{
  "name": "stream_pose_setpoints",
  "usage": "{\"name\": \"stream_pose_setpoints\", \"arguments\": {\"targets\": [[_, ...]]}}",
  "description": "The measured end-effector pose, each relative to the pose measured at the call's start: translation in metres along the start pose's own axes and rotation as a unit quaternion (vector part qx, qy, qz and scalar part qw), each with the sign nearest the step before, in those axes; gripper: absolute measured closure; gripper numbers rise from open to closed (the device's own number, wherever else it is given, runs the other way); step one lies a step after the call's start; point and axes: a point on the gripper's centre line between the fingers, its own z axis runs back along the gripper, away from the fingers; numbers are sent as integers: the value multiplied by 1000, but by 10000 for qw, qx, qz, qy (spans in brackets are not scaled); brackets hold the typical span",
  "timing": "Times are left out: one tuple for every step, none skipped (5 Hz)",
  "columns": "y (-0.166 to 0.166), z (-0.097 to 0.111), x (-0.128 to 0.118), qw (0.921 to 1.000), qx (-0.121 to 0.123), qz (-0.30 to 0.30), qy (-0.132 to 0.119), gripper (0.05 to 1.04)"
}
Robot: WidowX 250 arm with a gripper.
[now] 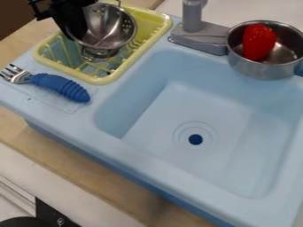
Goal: Put the silver drainer in the dish drainer
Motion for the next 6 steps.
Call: {"name": "stream_pose_setpoints", "arguments": {"targets": [[2,-10,4,9999,-51,-34,129,1022],[0,-10,6,9999,-66,-89,65,1019],[0,-12,6,10000,-72,-24,45,991],[-2,-15,5,9999,-105,-13,70,831],[-2,-15,5,9999,-114,43,75,546],[-3,-16,4,9998,-145,110,98,250]]}}
